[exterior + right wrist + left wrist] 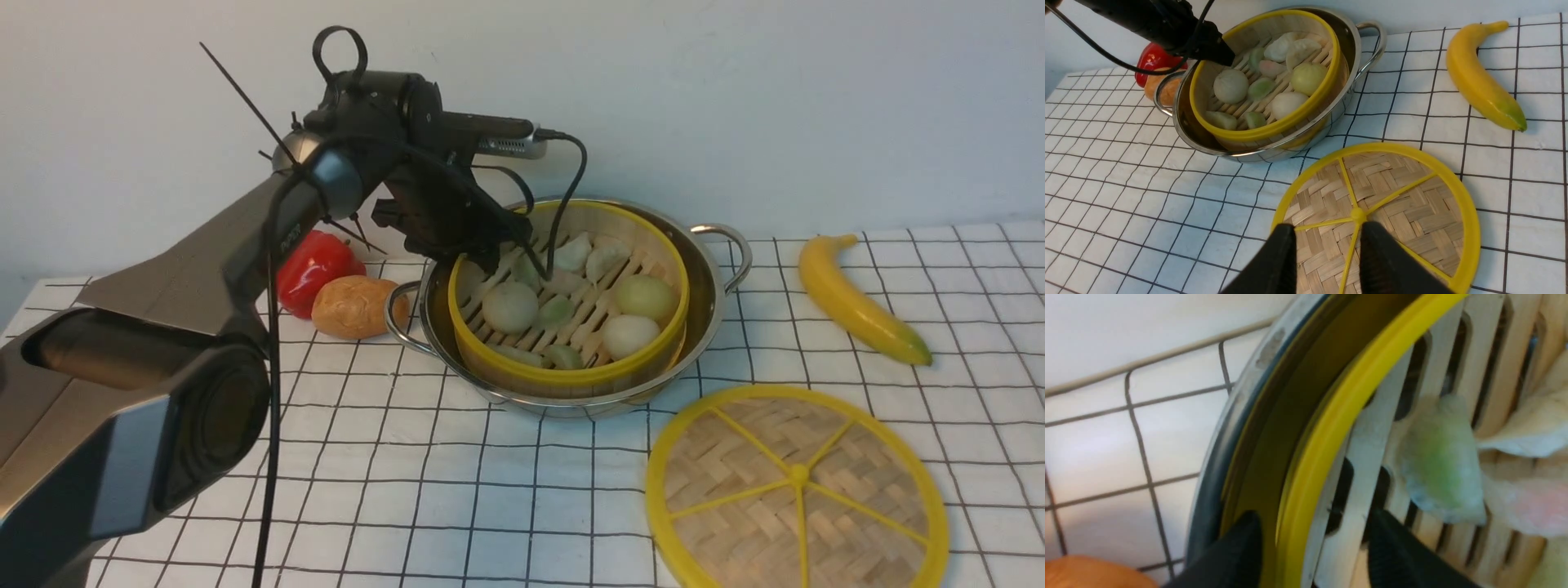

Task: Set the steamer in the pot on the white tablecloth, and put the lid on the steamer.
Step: 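Place the bamboo steamer basket with dumplings into the steel pot with the left gripper, then move the gripper down to the bamboo steamer lid and grasp its center knob, then place the bamboo steamer lid onto the steamer basket in the pot with the right gripper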

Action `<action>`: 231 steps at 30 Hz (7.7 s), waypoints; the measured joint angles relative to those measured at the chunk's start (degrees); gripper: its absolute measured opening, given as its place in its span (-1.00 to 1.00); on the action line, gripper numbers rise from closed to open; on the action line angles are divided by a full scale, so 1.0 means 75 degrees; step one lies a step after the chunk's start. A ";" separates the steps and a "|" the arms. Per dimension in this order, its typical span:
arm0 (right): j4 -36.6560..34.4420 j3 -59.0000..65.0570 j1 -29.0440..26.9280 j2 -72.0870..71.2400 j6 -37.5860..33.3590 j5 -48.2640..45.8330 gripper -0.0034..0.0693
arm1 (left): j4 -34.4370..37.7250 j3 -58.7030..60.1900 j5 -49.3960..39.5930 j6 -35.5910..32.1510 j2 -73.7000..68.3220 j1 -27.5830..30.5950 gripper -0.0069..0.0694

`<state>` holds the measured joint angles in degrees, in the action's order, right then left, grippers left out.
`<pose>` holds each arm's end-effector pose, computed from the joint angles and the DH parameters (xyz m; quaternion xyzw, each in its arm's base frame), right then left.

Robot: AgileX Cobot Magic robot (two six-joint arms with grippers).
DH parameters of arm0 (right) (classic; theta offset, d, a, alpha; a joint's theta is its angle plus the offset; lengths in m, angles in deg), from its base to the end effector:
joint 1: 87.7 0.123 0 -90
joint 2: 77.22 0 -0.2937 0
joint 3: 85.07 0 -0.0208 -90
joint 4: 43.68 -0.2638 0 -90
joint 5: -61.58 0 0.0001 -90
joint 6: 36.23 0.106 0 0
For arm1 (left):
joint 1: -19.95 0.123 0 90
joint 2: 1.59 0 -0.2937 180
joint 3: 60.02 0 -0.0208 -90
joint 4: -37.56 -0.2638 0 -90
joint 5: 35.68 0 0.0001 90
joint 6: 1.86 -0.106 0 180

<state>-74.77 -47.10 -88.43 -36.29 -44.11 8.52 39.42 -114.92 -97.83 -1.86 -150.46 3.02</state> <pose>0.1099 0.0424 0.3276 0.0049 0.8820 0.2310 0.4107 0.5337 -0.1656 0.1804 0.1396 0.9682 -0.0459 0.2023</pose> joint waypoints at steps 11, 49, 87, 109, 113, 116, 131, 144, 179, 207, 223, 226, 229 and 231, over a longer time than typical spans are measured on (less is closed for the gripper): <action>-0.0130 0.0000 0.0000 0.0000 0.0000 0.0000 -0.25 | -0.0709 -0.1408 -0.0978 0.0064 0.0324 -0.0019 0.21; -0.4034 -0.0008 0.0171 0.3115 -0.3273 -0.0553 -0.25 | -0.0897 0.8194 0.0010 -0.0940 1.3160 -0.0593 -0.71; 0.4945 -0.3834 0.3583 0.8637 0.2434 -0.0660 -0.25 | -0.0119 1.1753 0.2062 -0.0339 1.5879 -0.0593 -0.65; 0.4589 -0.3725 0.3589 0.9246 0.2363 -0.0312 -0.25 | -0.0125 1.1753 0.2062 -0.0339 1.5879 -0.0593 -0.62; 0.4589 -0.3725 0.3589 0.9420 0.2357 -0.0303 -0.25 | -0.0125 1.1753 0.2062 -0.0339 1.5879 -0.0593 -0.62; 0.4589 -0.3725 0.3589 0.9557 0.2357 -0.0280 -0.25 | -0.0125 1.1753 0.2055 -0.0339 1.5879 -0.0593 -0.62; 0.4550 -0.3735 0.3589 0.9217 0.2276 -0.2020 -0.51 | -0.0125 1.1753 0.2055 -0.0339 1.5879 -0.0593 -0.62; 0.3929 -0.7354 0.4009 0.8892 0.2055 -0.2364 -0.51 | -0.0125 1.1753 0.2055 -0.0339 1.5879 -0.0593 -0.62; 0.4699 -1.1957 0.4587 1.2933 0.1654 -0.2238 -0.51 | -0.0331 1.1753 0.2055 -0.0339 1.5879 -0.0593 -0.62; 0.4916 -1.1973 0.4587 1.3464 0.1611 -0.1398 -0.51 | -0.0331 1.1753 0.2019 -0.0339 1.5879 -0.0593 -0.62; 0.4975 -1.1973 0.4587 1.3473 0.1611 -0.1177 -0.51 | -0.0331 1.1753 0.2004 -0.0339 1.5879 -0.0593 -0.62; 0.5037 -1.1973 0.4587 1.3521 0.1611 -0.1135 -0.51 | -0.0331 1.1753 0.2004 -0.0339 1.5879 -0.0593 -0.62; 0.5080 -1.1973 0.4587 1.3557 0.1611 -0.1095 -0.51 | -0.0331 1.1753 0.2004 -0.0339 1.5879 -0.0593 -0.62; 0.5079 -1.1973 0.4587 1.3557 0.1611 -0.1093 -0.51 | -0.0331 1.1753 0.1984 -0.0339 1.5879 -0.0593 -0.62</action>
<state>-36.68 -136.90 -54.03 65.38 -32.03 0.32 36.94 -26.78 -82.94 -4.41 -31.37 -1.43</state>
